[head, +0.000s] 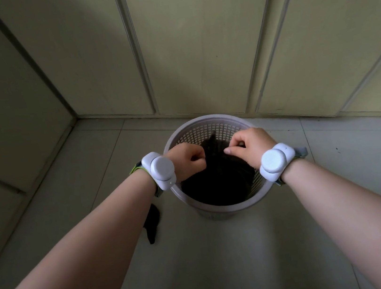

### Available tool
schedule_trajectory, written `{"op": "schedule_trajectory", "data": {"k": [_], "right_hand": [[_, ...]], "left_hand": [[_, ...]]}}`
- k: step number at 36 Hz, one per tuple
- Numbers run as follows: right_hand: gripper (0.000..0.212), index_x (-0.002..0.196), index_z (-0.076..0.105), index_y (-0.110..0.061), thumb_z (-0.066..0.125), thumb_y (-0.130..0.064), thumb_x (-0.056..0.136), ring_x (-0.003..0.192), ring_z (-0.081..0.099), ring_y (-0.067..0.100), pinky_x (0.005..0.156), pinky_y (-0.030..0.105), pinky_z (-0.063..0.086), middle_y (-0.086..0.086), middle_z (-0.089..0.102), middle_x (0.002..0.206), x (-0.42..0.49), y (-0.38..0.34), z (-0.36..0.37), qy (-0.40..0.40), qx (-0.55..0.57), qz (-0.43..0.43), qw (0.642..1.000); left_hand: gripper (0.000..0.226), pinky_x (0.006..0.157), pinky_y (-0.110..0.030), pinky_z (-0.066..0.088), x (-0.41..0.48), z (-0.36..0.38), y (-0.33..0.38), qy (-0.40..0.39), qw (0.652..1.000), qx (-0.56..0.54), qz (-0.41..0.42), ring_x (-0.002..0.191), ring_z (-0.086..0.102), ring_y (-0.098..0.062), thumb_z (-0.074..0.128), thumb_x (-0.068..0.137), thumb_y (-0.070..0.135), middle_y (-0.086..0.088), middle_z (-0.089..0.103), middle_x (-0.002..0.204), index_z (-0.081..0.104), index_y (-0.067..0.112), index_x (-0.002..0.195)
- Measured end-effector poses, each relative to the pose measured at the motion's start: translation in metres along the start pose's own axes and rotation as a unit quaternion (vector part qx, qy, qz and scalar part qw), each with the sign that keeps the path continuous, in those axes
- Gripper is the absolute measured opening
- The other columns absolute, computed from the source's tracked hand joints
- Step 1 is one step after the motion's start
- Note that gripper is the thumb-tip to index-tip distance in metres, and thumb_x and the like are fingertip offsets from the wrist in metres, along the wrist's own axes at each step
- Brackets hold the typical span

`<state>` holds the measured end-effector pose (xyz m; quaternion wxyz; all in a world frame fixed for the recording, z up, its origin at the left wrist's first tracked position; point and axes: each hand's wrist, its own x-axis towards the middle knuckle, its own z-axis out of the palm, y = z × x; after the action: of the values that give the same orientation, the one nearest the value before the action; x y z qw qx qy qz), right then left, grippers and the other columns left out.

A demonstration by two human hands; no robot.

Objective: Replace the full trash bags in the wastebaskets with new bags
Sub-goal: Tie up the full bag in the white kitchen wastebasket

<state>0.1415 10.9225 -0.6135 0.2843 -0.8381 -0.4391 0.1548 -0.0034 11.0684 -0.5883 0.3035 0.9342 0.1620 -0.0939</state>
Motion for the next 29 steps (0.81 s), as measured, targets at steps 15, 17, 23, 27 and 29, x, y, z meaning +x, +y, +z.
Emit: {"op": "schedule_trajectory", "data": {"k": [15,17,23,27,29], "right_hand": [[0.015,0.072,0.063,-0.017,0.066,-0.024,0.085,0.075,0.058,0.017,0.069,0.025,0.041,-0.002,0.062,0.074,-0.003,0.009,0.006,0.009,0.034,0.052,0.998],[0.012,0.077,0.065,-0.015,0.064,-0.022,0.087,0.078,0.058,0.016,0.07,0.023,0.038,-0.003,0.062,0.077,-0.003,0.006,0.007,0.008,0.032,0.054,0.998],[0.017,0.081,0.068,-0.008,0.061,-0.021,0.088,0.084,0.06,0.021,0.07,0.024,0.04,0.004,0.068,0.085,-0.003,0.008,0.011,0.02,0.004,0.061,0.998],[0.016,0.082,0.068,-0.009,0.062,-0.023,0.088,0.084,0.061,0.022,0.073,0.028,0.045,0.005,0.069,0.087,-0.002,0.006,0.013,0.027,0.012,0.066,0.997],[0.016,0.082,0.069,-0.008,0.062,-0.022,0.087,0.083,0.061,0.023,0.072,0.029,0.045,0.006,0.069,0.085,-0.002,0.006,0.014,0.032,0.013,0.066,0.997]], "left_hand": [[0.017,0.065,-0.025,0.046,0.015,0.024,-0.02,0.141,0.988,-0.049,-0.044,0.068,0.056,-0.014,0.053,0.087,0.023,0.001,0.065,0.076,0.067,0.015,0.082],[0.018,0.059,-0.023,0.042,0.015,0.027,-0.01,0.151,0.948,-0.266,-0.083,0.061,0.049,-0.011,0.053,0.09,0.021,0.0,0.057,0.067,0.064,0.014,0.079],[0.028,0.052,-0.019,0.034,0.019,0.03,-0.002,0.151,0.846,-0.503,-0.09,0.056,0.045,-0.008,0.044,0.097,0.014,0.008,0.055,0.058,0.054,0.018,0.071],[0.027,0.043,-0.015,0.034,0.021,0.032,-0.008,0.189,0.834,-0.508,-0.106,0.05,0.044,-0.006,0.051,0.094,0.015,0.003,0.051,0.057,0.058,0.017,0.069],[0.026,0.042,-0.017,0.029,0.023,0.031,-0.006,0.183,0.797,-0.565,-0.11,0.051,0.042,-0.008,0.048,0.095,0.015,-0.001,0.048,0.063,0.056,0.016,0.07]]}}
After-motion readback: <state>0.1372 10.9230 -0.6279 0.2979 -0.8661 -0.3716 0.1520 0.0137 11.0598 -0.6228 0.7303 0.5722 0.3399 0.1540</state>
